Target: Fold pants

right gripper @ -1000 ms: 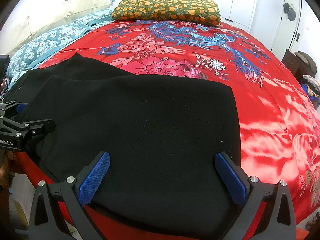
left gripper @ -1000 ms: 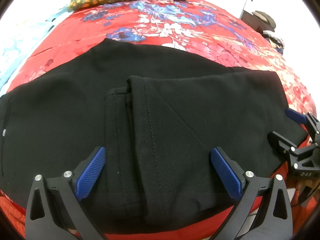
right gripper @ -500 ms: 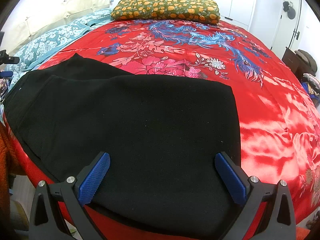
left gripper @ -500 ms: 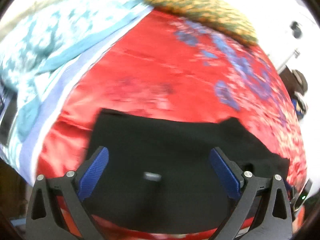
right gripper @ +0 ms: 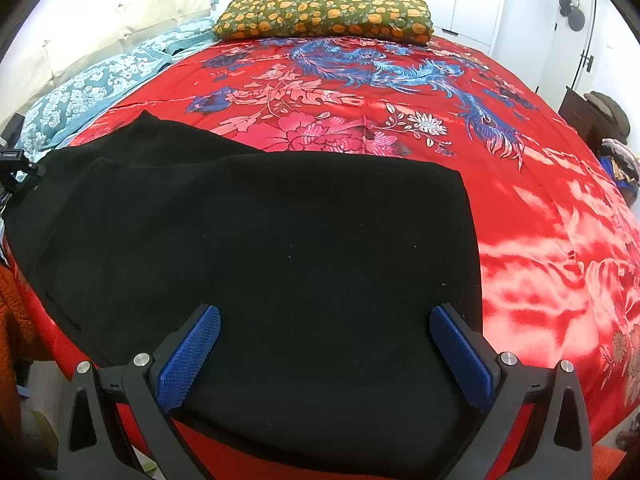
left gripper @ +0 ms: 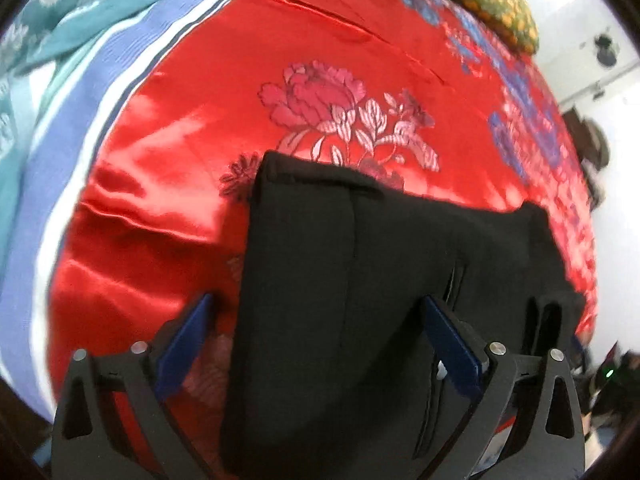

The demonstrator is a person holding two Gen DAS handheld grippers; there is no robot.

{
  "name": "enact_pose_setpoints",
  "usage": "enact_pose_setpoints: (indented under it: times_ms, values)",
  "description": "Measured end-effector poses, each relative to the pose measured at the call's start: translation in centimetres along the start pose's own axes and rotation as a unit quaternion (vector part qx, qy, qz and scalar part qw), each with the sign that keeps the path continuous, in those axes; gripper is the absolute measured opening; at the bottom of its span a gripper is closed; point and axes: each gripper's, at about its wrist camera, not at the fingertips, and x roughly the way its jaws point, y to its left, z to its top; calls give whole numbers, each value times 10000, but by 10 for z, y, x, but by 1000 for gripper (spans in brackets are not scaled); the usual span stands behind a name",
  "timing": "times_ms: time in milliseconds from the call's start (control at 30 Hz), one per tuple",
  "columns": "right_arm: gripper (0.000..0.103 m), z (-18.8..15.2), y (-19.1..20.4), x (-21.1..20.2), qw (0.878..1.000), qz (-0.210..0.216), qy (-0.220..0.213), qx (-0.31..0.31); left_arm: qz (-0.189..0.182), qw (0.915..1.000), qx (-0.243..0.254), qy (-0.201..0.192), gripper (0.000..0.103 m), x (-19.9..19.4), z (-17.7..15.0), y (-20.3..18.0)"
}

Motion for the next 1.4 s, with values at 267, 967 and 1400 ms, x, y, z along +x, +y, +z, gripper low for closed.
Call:
enact_pose_setpoints:
  times_ms: [267, 967, 1400]
  values:
    - [103, 0, 0, 0, 10000, -5, -21, 19, -1044, 9922, -667, 108, 26, -23, -9, 2]
    - [103, -2, -3, -3, 9997, 193, -123, -39, -2497, 9581, -1387, -203, 21, -64, -59, -238]
    - [103, -5, -3, -5, 9994, 239, -200, -138, -1358, 9884, 287, 616, 70, 57, -101, -386]
